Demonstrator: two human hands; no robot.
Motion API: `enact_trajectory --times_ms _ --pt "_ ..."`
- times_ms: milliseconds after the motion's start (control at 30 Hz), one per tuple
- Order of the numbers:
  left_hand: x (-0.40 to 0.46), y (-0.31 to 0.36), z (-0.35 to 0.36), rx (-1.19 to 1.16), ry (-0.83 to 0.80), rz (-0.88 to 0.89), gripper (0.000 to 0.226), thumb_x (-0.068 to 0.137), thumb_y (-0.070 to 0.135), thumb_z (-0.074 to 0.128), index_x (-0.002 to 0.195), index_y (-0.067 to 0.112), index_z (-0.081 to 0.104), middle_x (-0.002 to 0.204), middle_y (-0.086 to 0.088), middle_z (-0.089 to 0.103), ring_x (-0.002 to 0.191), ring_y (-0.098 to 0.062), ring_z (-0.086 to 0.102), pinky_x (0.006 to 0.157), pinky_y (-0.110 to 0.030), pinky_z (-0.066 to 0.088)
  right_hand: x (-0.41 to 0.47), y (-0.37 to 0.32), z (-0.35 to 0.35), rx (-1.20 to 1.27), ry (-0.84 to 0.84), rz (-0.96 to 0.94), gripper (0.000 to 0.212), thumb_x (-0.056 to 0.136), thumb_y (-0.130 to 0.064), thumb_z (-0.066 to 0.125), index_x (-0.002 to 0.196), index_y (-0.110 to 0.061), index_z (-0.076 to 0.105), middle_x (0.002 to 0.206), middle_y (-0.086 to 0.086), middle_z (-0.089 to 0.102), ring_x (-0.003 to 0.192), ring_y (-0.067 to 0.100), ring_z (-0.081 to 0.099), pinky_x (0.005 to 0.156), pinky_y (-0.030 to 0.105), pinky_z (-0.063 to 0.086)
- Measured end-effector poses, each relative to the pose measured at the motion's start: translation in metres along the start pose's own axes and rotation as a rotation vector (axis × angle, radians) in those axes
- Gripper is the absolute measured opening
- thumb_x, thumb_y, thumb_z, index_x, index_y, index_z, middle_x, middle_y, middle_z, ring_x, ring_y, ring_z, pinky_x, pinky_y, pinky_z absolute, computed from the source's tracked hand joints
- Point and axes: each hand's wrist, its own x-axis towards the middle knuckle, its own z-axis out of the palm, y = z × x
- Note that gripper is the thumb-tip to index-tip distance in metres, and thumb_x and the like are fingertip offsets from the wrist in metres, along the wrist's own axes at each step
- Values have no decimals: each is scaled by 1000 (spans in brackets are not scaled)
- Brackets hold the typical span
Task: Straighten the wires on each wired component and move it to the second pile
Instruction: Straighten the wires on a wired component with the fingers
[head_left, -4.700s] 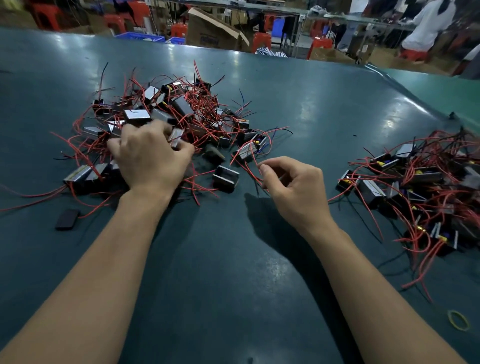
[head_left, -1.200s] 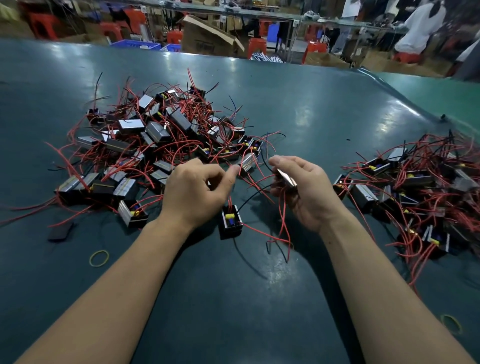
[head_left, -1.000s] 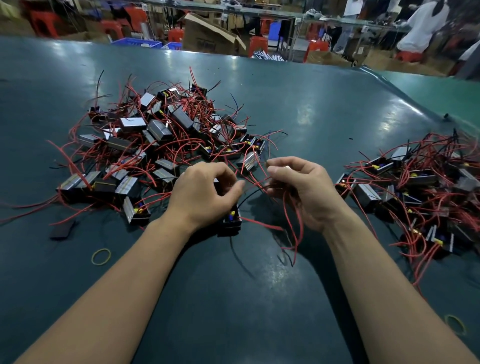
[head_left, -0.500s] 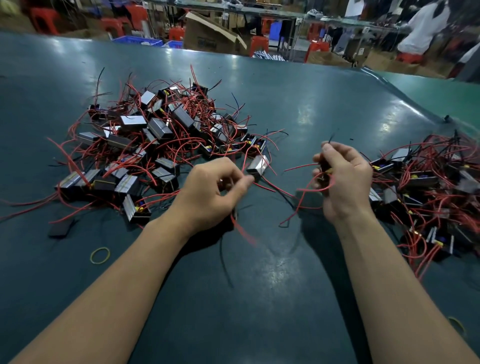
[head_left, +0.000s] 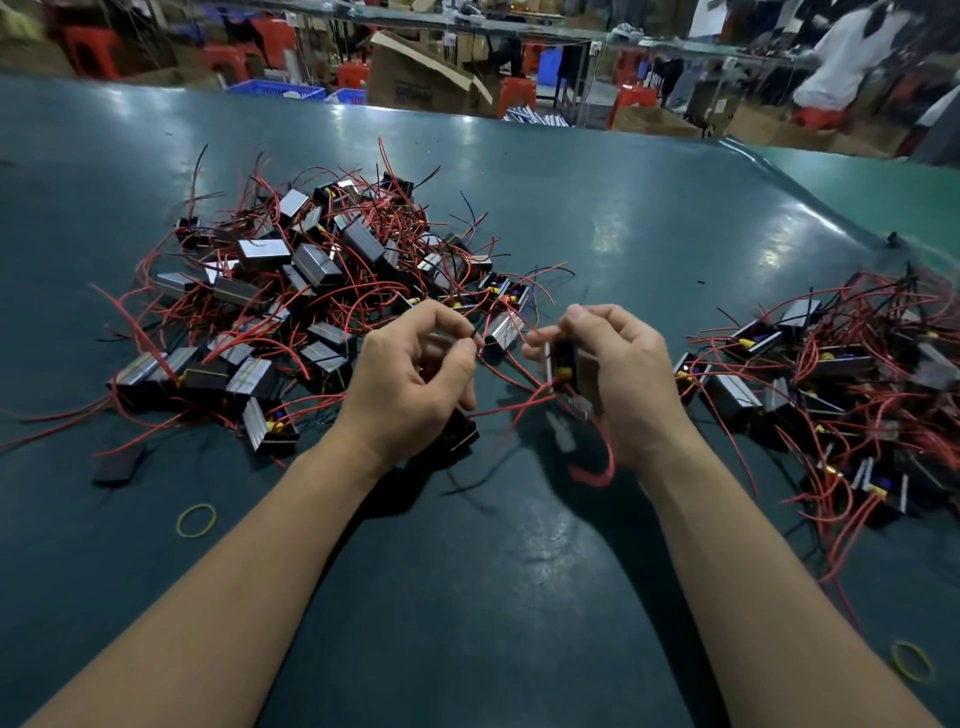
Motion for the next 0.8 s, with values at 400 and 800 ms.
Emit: enact_trajectory --times_ms 400,800 --pt "2 4 3 -127 13 -85 7 85 10 51 87 8 58 55 -1 63 45 -12 54 48 -21 45 -3 9 0 -290 -27 -106 11 93 -5 62 95 -16 59 78 5 76 73 22 73 67 40 60" --pt "6 4 2 94 141 -13 28 88 -1 58 109 17 55 99 -2 64 78 -17 60 67 -37 53 -6 7 -2 -726 -45 -384 26 89 -4 60 102 -21 74 129 -4 56 115 5 54 92 8 40"
